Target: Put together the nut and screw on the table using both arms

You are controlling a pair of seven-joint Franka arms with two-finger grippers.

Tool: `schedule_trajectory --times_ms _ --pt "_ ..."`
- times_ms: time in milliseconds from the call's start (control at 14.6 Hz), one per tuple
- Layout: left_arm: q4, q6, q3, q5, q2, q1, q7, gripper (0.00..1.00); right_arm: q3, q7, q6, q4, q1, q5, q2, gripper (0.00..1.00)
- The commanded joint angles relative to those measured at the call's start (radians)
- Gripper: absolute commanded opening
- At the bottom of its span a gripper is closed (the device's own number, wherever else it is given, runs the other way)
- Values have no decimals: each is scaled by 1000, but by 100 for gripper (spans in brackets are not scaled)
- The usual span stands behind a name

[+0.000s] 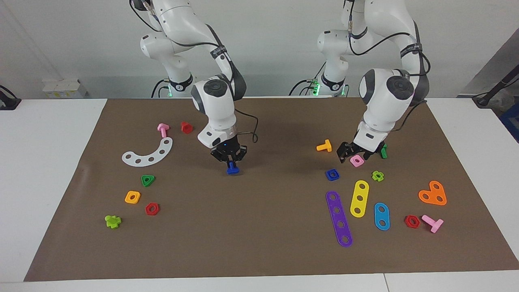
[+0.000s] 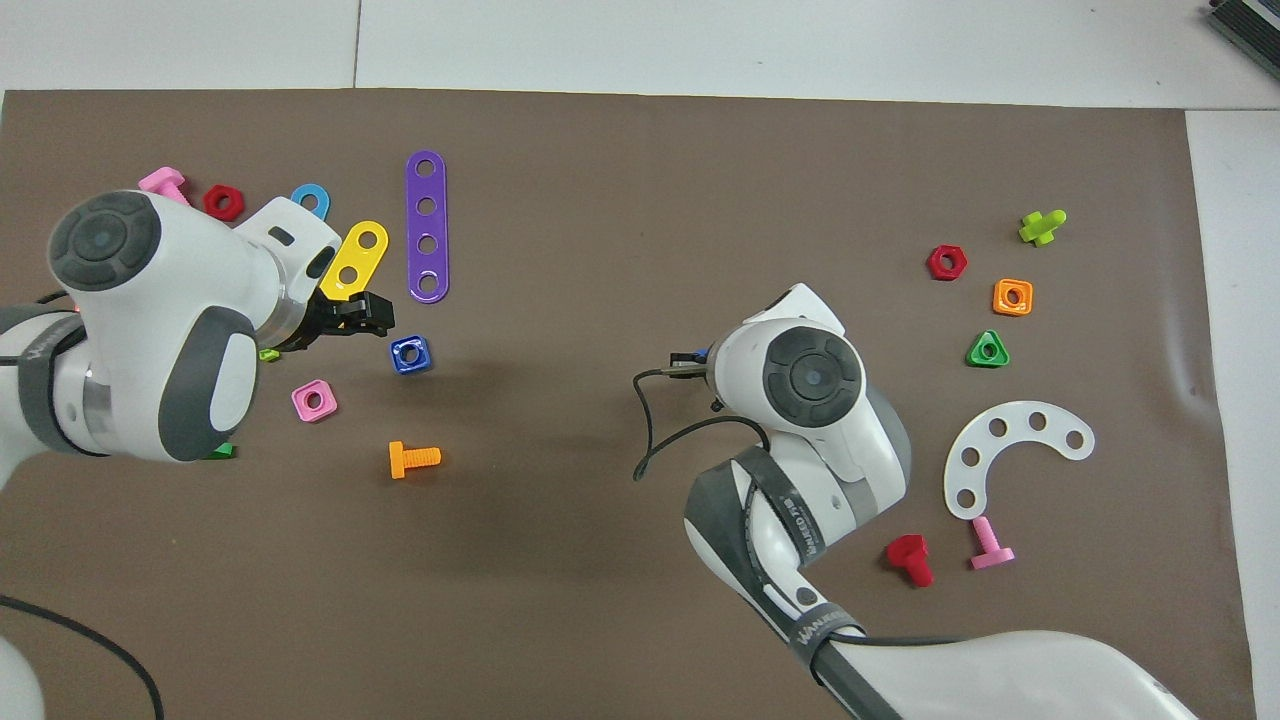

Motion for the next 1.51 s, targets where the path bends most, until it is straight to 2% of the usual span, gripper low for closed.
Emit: schedule_trajectory --times_ms 0,68,205,342,685,890,1164,1233,1301,1438 --pt "-23 79 9 -13 40 -35 -73 92 -4 79 -69 151 31 -37 103 0" --pt "-23 91 9 -13 55 -37 -90 90 -2 82 -74 153 34 -39 105 0" --pt "-23 160 11 -13 104 -61 -104 89 -3 85 -79 151 38 -39 103 99" --pt "-30 174 11 -13 123 -75 -118 87 -4 82 -88 151 32 -39 88 100" --pt "-48 111 14 -10 119 -101 -110 74 -5 69 -227 137 -55 -21 -82 100" --pt "-48 120 12 -10 122 -103 -110 65 -4 65 -293 133 -116 -19 -169 100" --pt "-40 123 12 -5 128 -97 -104 21 -4 -4 -371 130 -230 -14 -262 100" --pt "-33 123 12 -3 129 -96 -103 7 -4 -32 -394 130 -251 -14 -281 100" --pt "-21 119 12 -2 131 -96 -103 0 -4 -59 -417 130 -276 -14 -298 100" --pt "25 116 9 -2 154 -103 -103 0 -3 -110 -428 134 -319 2 -318 100"
